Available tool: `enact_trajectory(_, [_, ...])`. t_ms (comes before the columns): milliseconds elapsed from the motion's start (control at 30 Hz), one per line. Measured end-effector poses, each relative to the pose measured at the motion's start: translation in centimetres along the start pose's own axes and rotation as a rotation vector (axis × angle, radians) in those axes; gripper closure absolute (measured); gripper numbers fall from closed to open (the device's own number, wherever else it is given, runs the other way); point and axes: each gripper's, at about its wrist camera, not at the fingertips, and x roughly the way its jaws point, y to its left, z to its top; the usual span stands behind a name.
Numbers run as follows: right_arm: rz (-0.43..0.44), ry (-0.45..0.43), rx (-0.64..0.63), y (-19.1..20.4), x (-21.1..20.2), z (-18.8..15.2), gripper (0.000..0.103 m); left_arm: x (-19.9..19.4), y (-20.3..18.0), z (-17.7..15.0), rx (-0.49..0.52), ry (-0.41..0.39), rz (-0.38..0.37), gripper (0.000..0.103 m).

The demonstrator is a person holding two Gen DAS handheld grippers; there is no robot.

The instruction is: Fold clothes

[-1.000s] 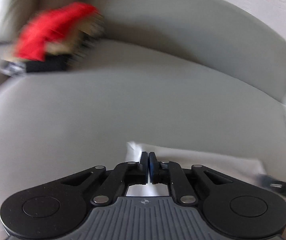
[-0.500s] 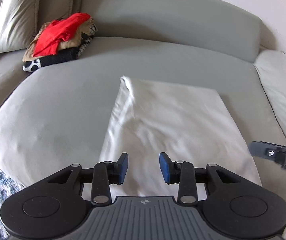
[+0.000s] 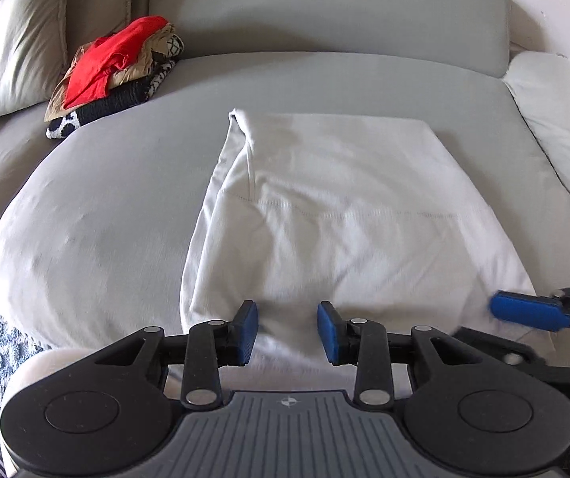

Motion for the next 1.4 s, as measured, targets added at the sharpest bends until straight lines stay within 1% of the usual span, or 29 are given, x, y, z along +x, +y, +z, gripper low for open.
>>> enact_trajectory(100, [0.044,0.068,0.067,-1.2,-1.5,-1.1,0.063,-0.2,0.1,-0.4,0.008,0.038,0.002,0.07])
enact_trajectory(133, [0.047,0.121,0.112,-1.6,-1.7,-1.5,0.061,-0.3,0.2,-0.6,0.01,0.051,0.002,0.07])
enact_trajectory(167, [0.049,0.163,0.158,-2.2,-1.7,-2.0,0.061,-0.3,0.2,-0.9,0.015,0.079,-0.004,0.07])
enact_trajectory(200, [0.068,0.178,0.199,-2.9,-2.0,-2.4,0.061,-0.2,0.1,-1.3,0.023,0.119,-0.015,0.07])
enact_trajectory(267, [0.102,0.159,0.274,-4.3,-2.7,-2.9,0.059,0.1,0.1,-2.1,0.039,0.186,-0.042,0.069])
enact_trajectory(333, [0.119,0.121,0.349,-5.6,-3.5,-3.0,0.056,0.1,0.1,-2.8,0.051,0.2,-0.073,0.069])
enact_trajectory(367, [0.124,0.096,0.383,-6.3,-4.0,-2.9,0.053,-0.3,0.1,-2.9,0.054,0.185,-0.082,0.068])
enact_trajectory(433, [0.139,0.042,0.45,-7.5,-4.8,-2.4,0.053,-1.1,0.5,-2.2,0.017,0.149,-0.118,0.065])
enact_trajectory(500, [0.159,-0.003,0.494,-8.3,-5.4,-1.6,0.048,-1.9,1.1,-1.4,-0.033,0.111,-0.158,0.059])
enact_trajectory(533, [0.168,-0.025,0.517,-8.7,-5.7,-1.2,0.045,-2.4,1.4,-0.9,-0.047,0.085,-0.161,0.056])
enact_trajectory(567, [0.175,-0.041,0.532,-8.7,-6.0,-0.7,0.041,-3.0,1.7,-0.3,-0.052,0.054,-0.146,0.048])
enact_trajectory(600, [0.187,-0.056,0.548,-9.1,-6.2,-0.4,0.038,-3.5,2.1,0.3,-0.062,0.024,-0.126,0.037])
enact_trajectory(633, [0.201,-0.064,0.561,-9.2,-6.3,0.1,0.033,-3.9,2.6,0.8,-0.078,-0.002,-0.105,0.034])
enact_trajectory(667, [0.218,-0.063,0.572,-9.5,-6.2,0.4,0.033,-4.2,3.3,1.4,-0.097,-0.02,-0.09,0.031])
enact_trajectory(733, [0.25,-0.061,0.6,-10.0,-5.8,1.0,0.033,-4.2,5.0,2.6,-0.134,-0.032,-0.07,0.03])
enact_trajectory(833, [0.284,-0.062,0.666,-11.0,-4.7,1.4,0.033,-3.6,7.4,4.4,-0.174,-0.039,-0.066,0.027])
enact_trajectory(900, [0.304,-0.064,0.716,-11.8,-3.9,1.6,0.034,-2.5,9.0,5.5,-0.197,-0.028,-0.08,0.026])
enact_trajectory(1033, [0.364,-0.05,0.825,-13.1,-1.8,1.7,0.039,0.7,11.6,6.9,-0.29,0.083,-0.185,0.026])
enact_trajectory(1133, [0.375,-0.025,0.859,-13.5,-0.4,1.8,0.039,2.3,12.5,7.2,-0.336,0.13,-0.293,0.027])
enact_trajectory(1167, [0.374,-0.019,0.865,-13.6,-0.2,1.7,0.039,2.8,12.8,7.3,-0.345,0.143,-0.321,0.027])
enact_trajectory(1200, [0.373,-0.012,0.871,-13.8,0.0,1.7,0.04,3.3,12.9,7.4,-0.352,0.16,-0.333,0.03])
enact_trajectory(1267, [0.389,-0.006,0.887,-14.0,0.7,1.8,0.04,4.3,13.2,7.5,-0.348,0.187,-0.37,0.031])
enact_trajectory(1300, [0.397,-0.003,0.894,-14.3,0.9,1.8,0.041,4.7,13.2,7.5,-0.344,0.2,-0.402,0.031])
enact_trajectory(1333, [0.405,-0.001,0.902,-14.5,1.2,1.9,0.043,5.0,13.2,7.4,-0.343,0.211,-0.436,0.031])
enact_trajectory(1400, [0.413,0.011,0.908,-14.8,1.6,2.0,0.05,5.2,12.8,7.1,-0.342,0.218,-0.484,0.029])
